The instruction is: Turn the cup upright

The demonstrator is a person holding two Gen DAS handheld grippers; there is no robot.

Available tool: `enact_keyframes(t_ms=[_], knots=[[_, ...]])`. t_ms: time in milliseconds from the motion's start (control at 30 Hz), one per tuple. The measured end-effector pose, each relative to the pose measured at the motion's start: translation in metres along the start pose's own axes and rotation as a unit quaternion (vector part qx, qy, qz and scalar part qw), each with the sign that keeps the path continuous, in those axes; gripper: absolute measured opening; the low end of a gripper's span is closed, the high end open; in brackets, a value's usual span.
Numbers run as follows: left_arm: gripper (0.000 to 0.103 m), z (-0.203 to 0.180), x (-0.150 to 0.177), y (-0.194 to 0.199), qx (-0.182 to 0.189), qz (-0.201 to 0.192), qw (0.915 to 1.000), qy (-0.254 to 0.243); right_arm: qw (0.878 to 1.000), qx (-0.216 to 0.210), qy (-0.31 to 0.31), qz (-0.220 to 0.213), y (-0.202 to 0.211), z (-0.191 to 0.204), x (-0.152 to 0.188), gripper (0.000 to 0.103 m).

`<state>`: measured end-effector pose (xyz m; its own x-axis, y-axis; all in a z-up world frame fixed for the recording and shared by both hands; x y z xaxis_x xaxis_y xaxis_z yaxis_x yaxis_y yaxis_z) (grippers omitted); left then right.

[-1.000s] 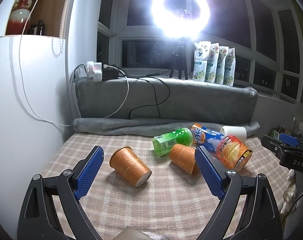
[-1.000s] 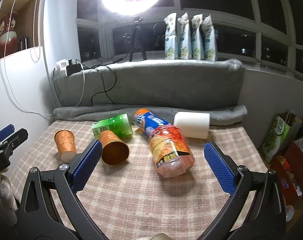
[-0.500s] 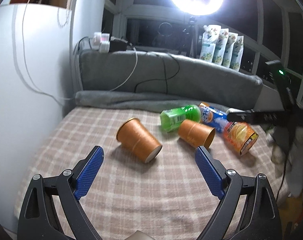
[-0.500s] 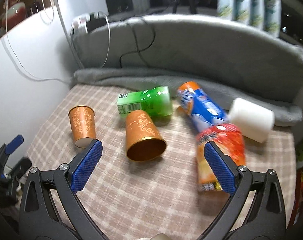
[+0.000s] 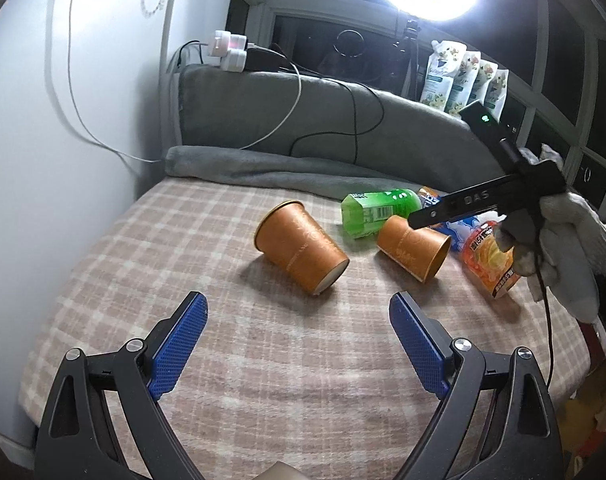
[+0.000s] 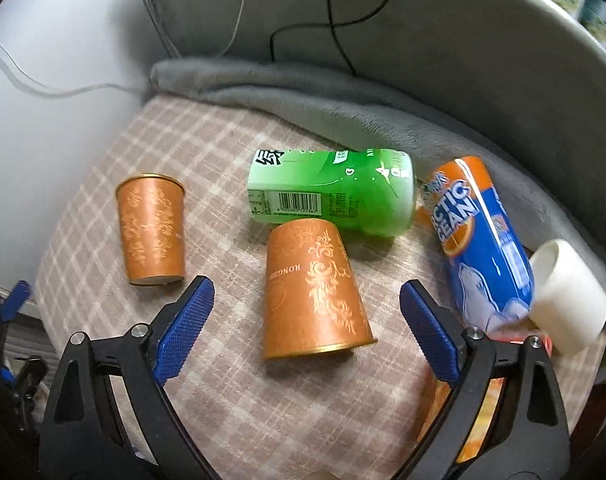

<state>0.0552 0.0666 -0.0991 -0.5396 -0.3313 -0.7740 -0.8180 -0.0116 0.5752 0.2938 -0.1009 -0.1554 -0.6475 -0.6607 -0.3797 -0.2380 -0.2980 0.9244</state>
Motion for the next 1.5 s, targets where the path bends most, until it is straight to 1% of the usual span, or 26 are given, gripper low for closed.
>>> enact_keyframes(t_ms=[67, 233, 367, 433, 467, 500, 533, 667, 767, 800, 867, 933, 1033, 1133, 1167, 1200, 1233, 1267, 1367, 1500], knots=[[0.092, 0.003, 0.0, 0.0, -0.001, -0.001, 1.0, 0.004, 1.0, 0.007, 0.012, 0.016, -0.008, 0.0, -0.004, 0.091], [0.092, 0.009, -0.001, 0.001, -0.004, -0.001, 0.9999, 0.012, 0.998, 0.02, 0.032, 0.043, -0.021, -0.001, -0.009, 0.09], [0.092, 0.012, -0.001, 0.001, -0.006, -0.001, 0.9999, 0.015, 0.997, 0.017, 0.045, 0.062, -0.034, 0.002, -0.009, 0.088], [0.092, 0.015, -0.002, 0.001, -0.008, -0.002, 0.9998, 0.018, 0.996, 0.017, 0.056, 0.07, -0.043, 0.008, -0.011, 0.079], [0.092, 0.015, -0.003, 0.002, -0.009, -0.003, 0.9998, 0.018, 0.995, 0.017, 0.063, 0.074, -0.046, 0.009, -0.01, 0.076], [0.092, 0.017, -0.003, 0.002, -0.01, -0.003, 0.9998, 0.019, 0.994, 0.02, 0.071, 0.078, -0.048, 0.012, -0.01, 0.067], [0.092, 0.018, -0.004, 0.002, -0.011, -0.003, 0.9997, 0.02, 0.993, 0.022, 0.079, 0.08, -0.05, 0.014, -0.01, 0.063], [0.092, 0.018, -0.004, 0.003, -0.015, -0.004, 0.9997, 0.02, 0.99, 0.019, 0.126, 0.068, -0.047, 0.033, -0.01, 0.063], [0.092, 0.018, -0.004, 0.002, -0.018, -0.005, 0.9996, 0.02, 0.981, 0.012, 0.186, 0.058, -0.042, 0.055, -0.005, 0.063], [0.092, 0.018, -0.005, 0.002, -0.018, -0.004, 0.9996, 0.02, 0.976, 0.008, 0.213, 0.054, -0.04, 0.065, 0.0, 0.063], [0.092, 0.018, -0.005, 0.002, -0.018, -0.004, 0.9996, 0.019, 0.968, 0.007, 0.248, 0.051, -0.038, 0.078, 0.009, 0.063], [0.092, 0.016, -0.005, 0.002, -0.017, -0.003, 0.9997, 0.017, 0.956, 0.001, 0.289, 0.049, -0.036, 0.091, 0.02, 0.063], [0.092, 0.013, -0.004, 0.003, -0.014, -0.002, 0.9998, 0.012, 0.946, -0.001, 0.322, 0.049, -0.035, 0.102, 0.037, 0.063], [0.092, 0.008, -0.004, 0.002, -0.01, 0.001, 0.9999, 0.003, 0.941, 0.001, 0.336, 0.047, -0.029, 0.107, 0.051, 0.063], [0.092, 0.006, -0.004, 0.002, -0.007, 0.002, 1.0, -0.001, 0.94, 0.002, 0.338, 0.045, -0.028, 0.108, 0.052, 0.063], [0.092, 0.005, -0.004, 0.002, -0.005, 0.003, 1.0, -0.005, 0.941, 0.007, 0.336, 0.04, -0.026, 0.107, 0.053, 0.067], [0.092, 0.003, -0.004, 0.002, -0.003, 0.004, 0.9999, -0.01, 0.942, 0.009, 0.333, 0.034, -0.021, 0.106, 0.056, 0.072], [0.092, 0.0, -0.005, 0.003, 0.001, 0.005, 0.9998, -0.017, 0.944, 0.006, 0.328, 0.025, -0.016, 0.106, 0.056, 0.073], [0.092, -0.009, -0.007, 0.001, 0.014, 0.008, 0.9989, -0.044, 0.956, -0.017, 0.294, -0.01, 0.012, 0.104, 0.057, 0.074], [0.092, -0.022, -0.006, -0.01, 0.043, 0.032, 0.9946, -0.089, 0.968, -0.033, 0.24, -0.057, 0.042, 0.096, 0.056, 0.075]])
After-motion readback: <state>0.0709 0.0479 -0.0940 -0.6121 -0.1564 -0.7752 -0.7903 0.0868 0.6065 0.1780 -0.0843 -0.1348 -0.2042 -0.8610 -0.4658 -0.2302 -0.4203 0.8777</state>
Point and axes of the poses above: each gripper's, at about its wrist camera, not at the fingertips, and y roughly against the way its jaws point, z to its left, x to its underside, the point moved 9 cm from there along -y, roughly the way its jaws point, and after that the axes turned 7 degrees about y, right-handed, at the moved point
